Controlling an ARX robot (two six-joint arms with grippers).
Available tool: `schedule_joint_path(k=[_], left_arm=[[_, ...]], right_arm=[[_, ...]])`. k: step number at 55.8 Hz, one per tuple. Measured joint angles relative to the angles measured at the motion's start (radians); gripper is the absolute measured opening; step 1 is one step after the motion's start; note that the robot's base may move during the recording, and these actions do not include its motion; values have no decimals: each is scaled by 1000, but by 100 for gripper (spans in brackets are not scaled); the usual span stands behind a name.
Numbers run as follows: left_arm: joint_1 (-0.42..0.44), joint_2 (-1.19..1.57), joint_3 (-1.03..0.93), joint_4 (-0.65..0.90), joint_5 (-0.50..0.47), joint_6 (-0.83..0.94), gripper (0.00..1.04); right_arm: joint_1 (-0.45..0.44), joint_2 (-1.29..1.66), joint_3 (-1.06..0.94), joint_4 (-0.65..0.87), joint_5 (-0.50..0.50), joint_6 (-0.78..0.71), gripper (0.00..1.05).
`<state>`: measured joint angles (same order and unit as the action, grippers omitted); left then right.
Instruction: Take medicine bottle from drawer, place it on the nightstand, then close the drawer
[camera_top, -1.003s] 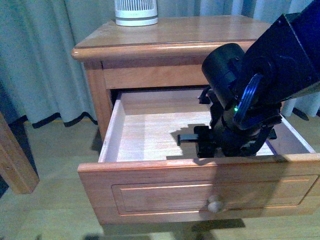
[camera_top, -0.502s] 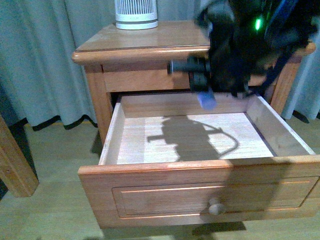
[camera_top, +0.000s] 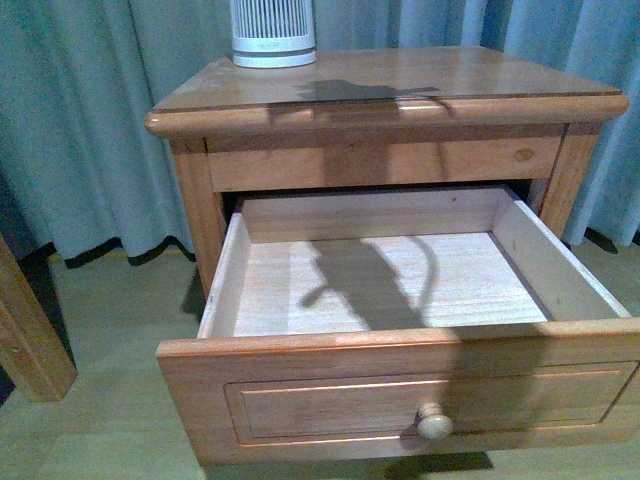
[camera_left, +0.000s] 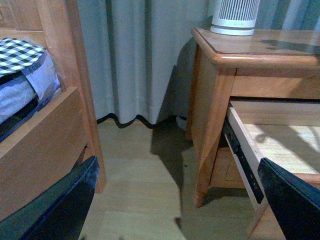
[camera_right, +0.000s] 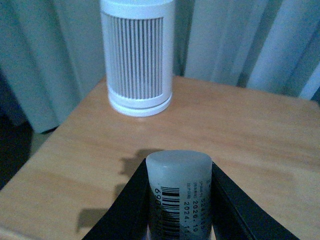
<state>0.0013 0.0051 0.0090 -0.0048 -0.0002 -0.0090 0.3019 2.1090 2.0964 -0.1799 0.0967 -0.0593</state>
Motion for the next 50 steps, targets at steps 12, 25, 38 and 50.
schedule_joint_path(k=[12, 25, 38, 50], left_arm=[[0, 0, 0, 0, 0, 0, 98], [0, 0, 0, 0, 0, 0, 98], [0, 0, 0, 0, 0, 0, 98], [0, 0, 0, 0, 0, 0, 98]], right_arm=[[-34, 341, 457, -274, 64, -55, 29], [-53, 531, 712, -415, 102, -74, 29], [-53, 554, 792, -395, 100, -87, 62], [-54, 355, 438, -108, 18, -48, 99]])
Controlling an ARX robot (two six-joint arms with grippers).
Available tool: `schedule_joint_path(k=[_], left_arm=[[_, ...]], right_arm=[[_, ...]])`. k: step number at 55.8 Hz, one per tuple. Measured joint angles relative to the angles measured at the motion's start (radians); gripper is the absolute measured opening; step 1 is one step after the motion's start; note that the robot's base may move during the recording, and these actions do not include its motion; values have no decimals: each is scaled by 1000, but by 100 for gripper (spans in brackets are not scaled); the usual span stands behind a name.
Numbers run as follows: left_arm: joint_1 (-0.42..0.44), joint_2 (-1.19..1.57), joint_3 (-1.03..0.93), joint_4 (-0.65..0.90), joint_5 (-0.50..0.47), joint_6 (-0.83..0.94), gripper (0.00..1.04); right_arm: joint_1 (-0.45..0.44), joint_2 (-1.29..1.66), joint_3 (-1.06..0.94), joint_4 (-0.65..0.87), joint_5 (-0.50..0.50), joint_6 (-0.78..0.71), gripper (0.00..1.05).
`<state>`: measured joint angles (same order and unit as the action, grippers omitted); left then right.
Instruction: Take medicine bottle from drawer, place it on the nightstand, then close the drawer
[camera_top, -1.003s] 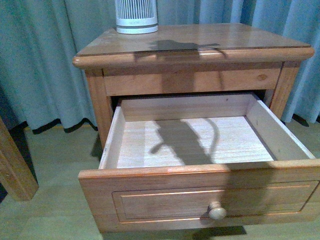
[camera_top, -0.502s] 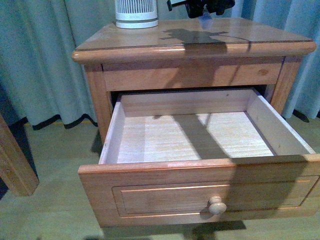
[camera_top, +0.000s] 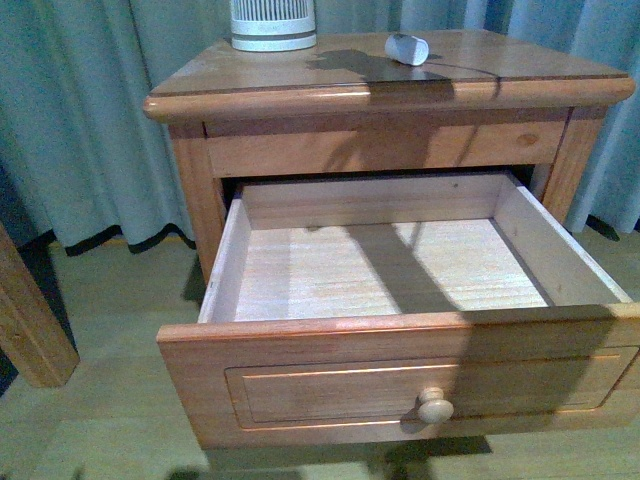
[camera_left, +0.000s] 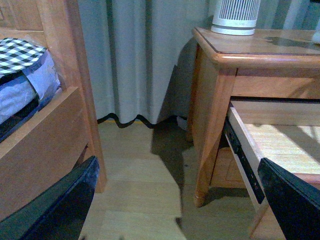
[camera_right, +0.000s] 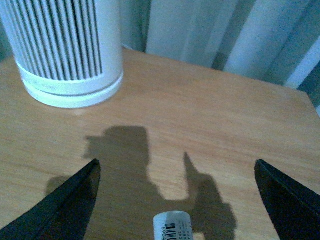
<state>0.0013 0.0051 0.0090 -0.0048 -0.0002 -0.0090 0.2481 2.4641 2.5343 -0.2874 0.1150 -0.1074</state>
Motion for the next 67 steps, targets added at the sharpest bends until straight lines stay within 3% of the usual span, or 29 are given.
schedule_joint_path(k=[10, 19, 34, 42, 51, 60, 67], left_arm=[[0, 0, 0, 0, 0, 0, 98], [0, 0, 0, 0, 0, 0, 98], [0, 0, 0, 0, 0, 0, 98], [0, 0, 0, 0, 0, 0, 98], [0, 0, 0, 0, 0, 0, 98], [0, 0, 0, 0, 0, 0, 98], [0, 0, 0, 0, 0, 0, 98]], right_arm=[[16, -539, -651, 275, -96, 101, 98], [52, -914, -1121, 383, -105, 172, 98], [130, -1201, -1777, 408, -5, 257, 53], [176, -1191, -1989, 502, 57, 276, 31], [209, -1058, -2135, 727, 161, 265, 3], [192, -856, -2167, 997, 199, 213, 3], [130, -646, -2116, 1186, 190, 143, 3]])
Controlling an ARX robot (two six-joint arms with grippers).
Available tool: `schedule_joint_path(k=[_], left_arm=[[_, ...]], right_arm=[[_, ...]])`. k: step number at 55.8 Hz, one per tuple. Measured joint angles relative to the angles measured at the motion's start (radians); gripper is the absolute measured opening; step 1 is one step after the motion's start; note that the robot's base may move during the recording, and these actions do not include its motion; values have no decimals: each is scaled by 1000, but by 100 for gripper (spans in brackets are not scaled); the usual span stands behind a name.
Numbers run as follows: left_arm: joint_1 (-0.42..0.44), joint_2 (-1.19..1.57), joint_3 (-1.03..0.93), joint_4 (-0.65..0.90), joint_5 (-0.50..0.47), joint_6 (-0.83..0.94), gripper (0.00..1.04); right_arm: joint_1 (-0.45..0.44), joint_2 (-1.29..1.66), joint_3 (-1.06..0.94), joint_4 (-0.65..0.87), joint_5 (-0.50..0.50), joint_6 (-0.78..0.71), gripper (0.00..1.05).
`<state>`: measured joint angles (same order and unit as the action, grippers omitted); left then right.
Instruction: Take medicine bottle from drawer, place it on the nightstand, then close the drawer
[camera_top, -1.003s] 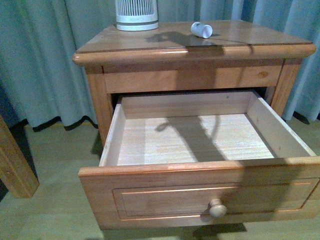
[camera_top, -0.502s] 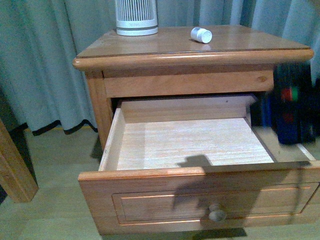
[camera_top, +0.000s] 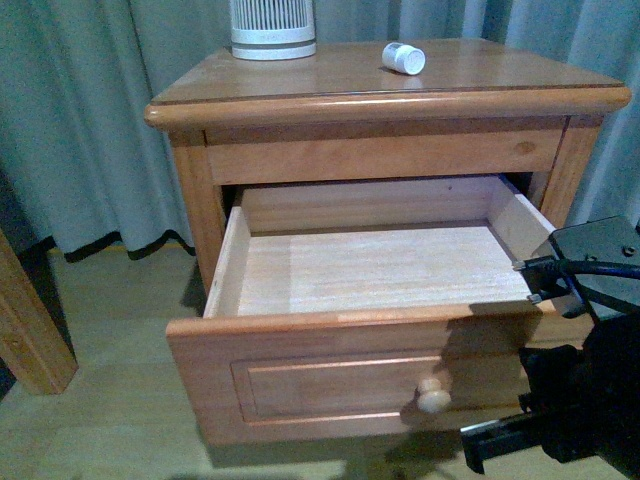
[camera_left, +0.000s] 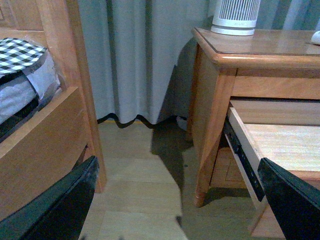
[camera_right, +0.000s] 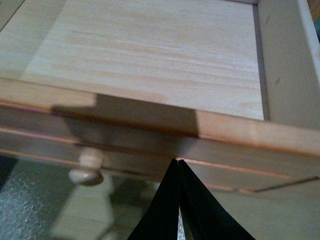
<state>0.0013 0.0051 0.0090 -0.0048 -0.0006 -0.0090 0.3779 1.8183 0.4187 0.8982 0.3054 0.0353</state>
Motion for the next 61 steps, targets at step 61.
schedule_joint_path(k=[61], left_arm=[[0, 0, 0, 0, 0, 0, 98]], right_arm=[[-259, 542, 853, -249, -220, -291, 3]])
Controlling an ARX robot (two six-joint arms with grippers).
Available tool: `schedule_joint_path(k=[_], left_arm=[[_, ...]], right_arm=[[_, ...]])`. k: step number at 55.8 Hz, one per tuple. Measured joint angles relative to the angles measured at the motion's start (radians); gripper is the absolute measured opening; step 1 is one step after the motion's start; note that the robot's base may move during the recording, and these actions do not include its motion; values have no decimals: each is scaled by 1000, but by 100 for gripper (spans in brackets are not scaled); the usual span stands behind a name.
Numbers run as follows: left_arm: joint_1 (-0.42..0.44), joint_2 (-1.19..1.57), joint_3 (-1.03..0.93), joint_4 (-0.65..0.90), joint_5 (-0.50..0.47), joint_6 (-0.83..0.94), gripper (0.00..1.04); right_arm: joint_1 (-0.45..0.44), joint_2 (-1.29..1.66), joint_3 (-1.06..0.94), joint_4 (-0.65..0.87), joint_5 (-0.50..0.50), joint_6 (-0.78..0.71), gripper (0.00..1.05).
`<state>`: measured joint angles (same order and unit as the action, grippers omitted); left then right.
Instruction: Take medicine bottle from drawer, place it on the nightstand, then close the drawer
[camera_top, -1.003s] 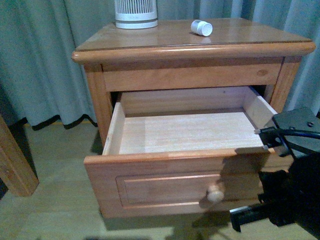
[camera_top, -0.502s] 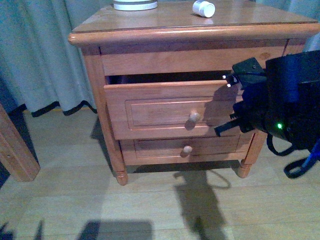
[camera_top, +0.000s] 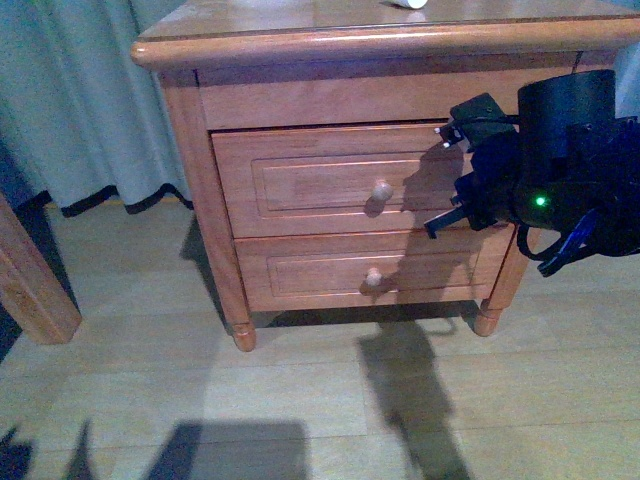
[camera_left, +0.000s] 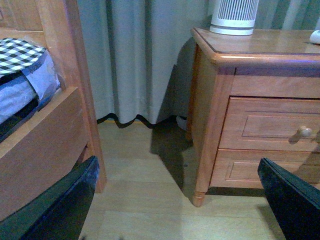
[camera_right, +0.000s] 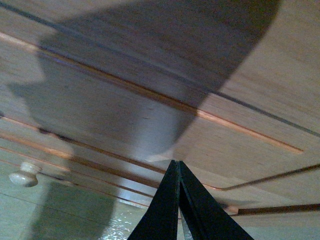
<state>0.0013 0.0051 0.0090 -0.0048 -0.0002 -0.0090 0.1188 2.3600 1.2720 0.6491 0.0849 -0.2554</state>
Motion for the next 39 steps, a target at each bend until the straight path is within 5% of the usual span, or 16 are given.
schedule_joint_path(k=[30, 34, 39], left_arm=[[0, 0, 0, 0, 0, 0, 98], [0, 0, 0, 0, 0, 0, 98], [0, 0, 0, 0, 0, 0, 98]], right_arm=[[9, -900, -390, -308, -127, 558, 3], [6, -1075, -433, -360, -121, 579, 3], [25, -1319, -519, -427, 23, 467, 3]])
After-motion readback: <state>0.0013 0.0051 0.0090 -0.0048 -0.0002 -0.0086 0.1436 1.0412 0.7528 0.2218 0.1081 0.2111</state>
